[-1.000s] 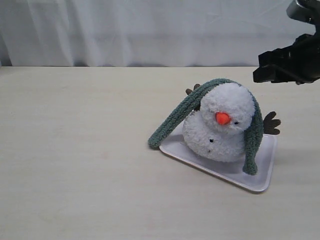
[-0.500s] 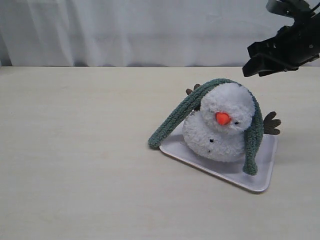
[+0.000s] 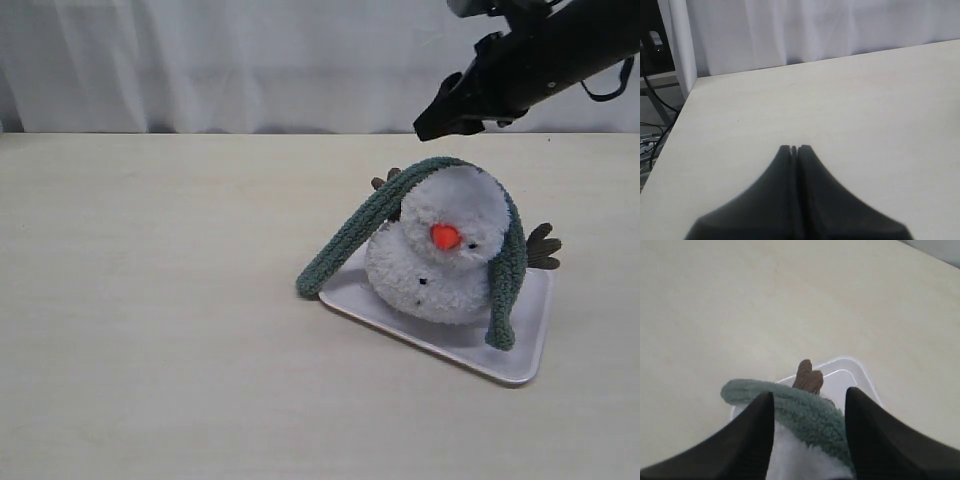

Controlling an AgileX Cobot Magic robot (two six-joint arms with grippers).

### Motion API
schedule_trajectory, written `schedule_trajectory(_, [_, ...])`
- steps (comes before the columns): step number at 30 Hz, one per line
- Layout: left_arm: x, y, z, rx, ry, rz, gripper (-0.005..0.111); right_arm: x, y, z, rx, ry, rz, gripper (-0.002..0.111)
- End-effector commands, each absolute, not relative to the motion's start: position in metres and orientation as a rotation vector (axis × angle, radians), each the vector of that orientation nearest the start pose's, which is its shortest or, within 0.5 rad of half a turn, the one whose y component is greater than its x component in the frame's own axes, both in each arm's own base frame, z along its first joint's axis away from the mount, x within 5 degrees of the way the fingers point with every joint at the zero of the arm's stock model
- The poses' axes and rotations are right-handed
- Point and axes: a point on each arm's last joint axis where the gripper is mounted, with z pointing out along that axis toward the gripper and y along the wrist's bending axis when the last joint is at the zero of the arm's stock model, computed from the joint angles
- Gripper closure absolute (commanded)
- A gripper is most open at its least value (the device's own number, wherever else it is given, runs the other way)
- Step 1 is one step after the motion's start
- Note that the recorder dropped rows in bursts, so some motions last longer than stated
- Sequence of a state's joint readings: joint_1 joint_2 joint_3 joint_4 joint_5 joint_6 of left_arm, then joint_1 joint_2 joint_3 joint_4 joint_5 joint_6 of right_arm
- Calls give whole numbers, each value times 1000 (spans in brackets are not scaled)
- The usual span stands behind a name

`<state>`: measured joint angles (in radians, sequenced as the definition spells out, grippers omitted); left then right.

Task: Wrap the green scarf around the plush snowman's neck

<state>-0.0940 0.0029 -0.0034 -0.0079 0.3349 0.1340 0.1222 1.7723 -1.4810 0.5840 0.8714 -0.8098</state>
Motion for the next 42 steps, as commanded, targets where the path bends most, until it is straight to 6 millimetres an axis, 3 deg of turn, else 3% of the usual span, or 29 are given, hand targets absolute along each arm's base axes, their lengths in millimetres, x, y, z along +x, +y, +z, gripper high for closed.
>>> schedule_trajectory(1, [54, -5, 184, 194, 1795, 15, 107, 377, 104, 289, -1070, 2319, 169, 65])
schedule_trajectory(4, [54, -5, 184, 194, 1795, 15, 107, 374, 116, 287, -1118, 2329, 1, 65])
schedule_trajectory(6, [54, -5, 184, 194, 1795, 15, 107, 376, 114, 288, -1068, 2343, -62, 65])
schedule_trajectory(10, [54, -5, 184, 194, 1795, 15, 107, 380, 93, 294, -898, 2394, -224, 65])
schedule_trajectory(12, [54, -5, 184, 194, 1795, 15, 107, 381, 72, 296, -744, 2467, -224, 65])
schedule_trajectory(13, [54, -5, 184, 194, 1795, 15, 107, 381, 54, 297, -662, 2512, -177, 65])
schedule_trajectory(15, [54, -5, 184, 194, 1795, 15, 107, 381, 37, 296, -602, 2550, -47, 65])
schedule_trajectory(18, [54, -5, 184, 194, 1795, 15, 107, 373, 19, 290, -637, 2523, 383, 65])
schedule_trajectory(19, [54, -5, 184, 194, 1795, 15, 107, 371, 16, 287, -647, 2506, 423, 65])
schedule_trajectory(22, [54, -5, 184, 194, 1798, 15, 107, 369, 2, 271, -616, 2540, 363, 65])
schedule_trajectory(27, [54, -5, 184, 194, 1796, 15, 107, 364, 3, 248, -647, 2540, 375, 65])
schedule_trajectory(42, [54, -5, 184, 194, 1796, 15, 107, 365, 7, 234, -631, 2585, 464, 65])
